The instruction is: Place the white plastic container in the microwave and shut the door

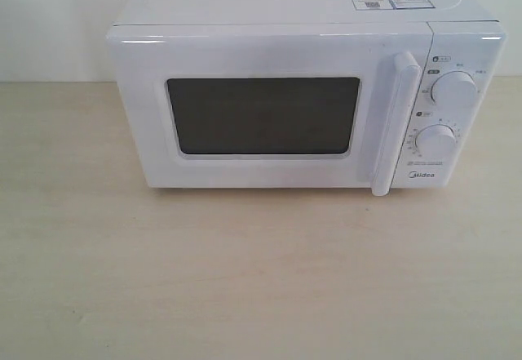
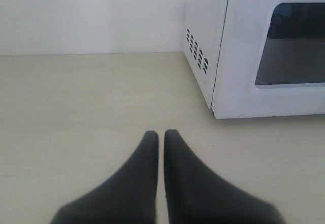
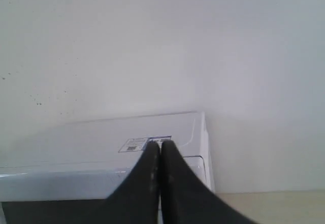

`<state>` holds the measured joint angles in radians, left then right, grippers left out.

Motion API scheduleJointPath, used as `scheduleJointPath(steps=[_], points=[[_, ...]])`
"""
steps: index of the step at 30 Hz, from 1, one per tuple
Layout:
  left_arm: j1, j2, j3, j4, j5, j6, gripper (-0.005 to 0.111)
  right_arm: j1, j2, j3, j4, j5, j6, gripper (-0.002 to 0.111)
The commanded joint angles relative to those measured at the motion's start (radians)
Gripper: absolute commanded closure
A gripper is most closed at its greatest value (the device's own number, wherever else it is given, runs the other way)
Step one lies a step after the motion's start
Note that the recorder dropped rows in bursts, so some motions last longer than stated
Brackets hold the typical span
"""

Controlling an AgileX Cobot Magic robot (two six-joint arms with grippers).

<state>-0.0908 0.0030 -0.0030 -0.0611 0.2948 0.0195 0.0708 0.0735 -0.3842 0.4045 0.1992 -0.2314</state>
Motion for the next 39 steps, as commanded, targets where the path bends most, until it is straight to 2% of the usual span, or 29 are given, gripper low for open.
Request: scheduleJointPath(steps=[1,11,18,21,27,39], points=[[0.003,-0.003,0.003,0.002,-0.001,-0.011,0.102,-0.006,-0.044,0.145,0.032,-0.078,0.026,0.108],[0.003,-0.003,0.003,0.002,-0.001,-0.011,0.102,-0.006,-0.038,0.384,0.117,-0.199,0.13,0.108],[0.003,-0.003,0.003,0.002,-0.001,-0.011,0.102,-0.006,-0.042,0.384,0.124,-0.222,0.031,0.108],[0.003,-0.003,0.003,0.002,-0.001,-0.011,0.102,-0.006,-0.042,0.384,0.004,-0.176,0.065,0.108],[0.003,-0.003,0.003,0.002,-0.001,-0.011,0.102,-0.006,-0.042,0.384,-0.405,-0.109,0.324,0.108],[0.003,-0.003,0.003,0.002,-0.001,-0.011,0.102,-0.006,-0.042,0.384,-0.482,0.078,0.327,0.108]])
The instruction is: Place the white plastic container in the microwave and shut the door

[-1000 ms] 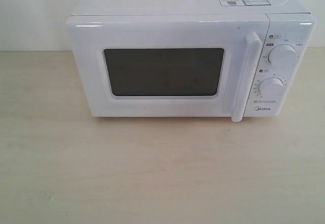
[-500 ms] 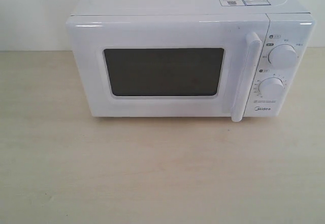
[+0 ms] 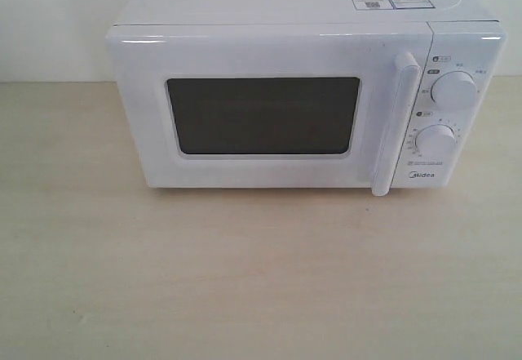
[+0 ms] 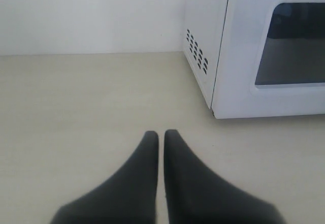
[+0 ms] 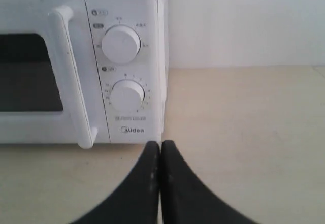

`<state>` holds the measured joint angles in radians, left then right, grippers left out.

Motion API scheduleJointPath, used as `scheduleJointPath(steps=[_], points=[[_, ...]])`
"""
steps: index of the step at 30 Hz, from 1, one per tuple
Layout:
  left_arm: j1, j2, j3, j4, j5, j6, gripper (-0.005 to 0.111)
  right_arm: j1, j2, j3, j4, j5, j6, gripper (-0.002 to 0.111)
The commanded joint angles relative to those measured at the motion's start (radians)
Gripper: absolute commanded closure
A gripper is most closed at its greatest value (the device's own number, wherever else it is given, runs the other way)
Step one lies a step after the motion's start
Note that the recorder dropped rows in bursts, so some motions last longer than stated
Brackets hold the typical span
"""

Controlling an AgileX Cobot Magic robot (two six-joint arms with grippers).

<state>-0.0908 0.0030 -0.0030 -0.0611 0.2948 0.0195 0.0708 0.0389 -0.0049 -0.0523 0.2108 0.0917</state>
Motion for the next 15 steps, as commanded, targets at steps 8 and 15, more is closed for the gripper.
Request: scheduleJointPath(steps=[8,15], points=[[0.003,-0.003,0.003,0.002,-0.001,-0.011,0.102,-0.006,-0.007,0.005,-0.025,0.11,0.004,0.108],[0.003,-0.003,0.003,0.002,-0.001,-0.011,0.102,-0.006,-0.007,0.005,-0.025,0.112,0.004,0.108]])
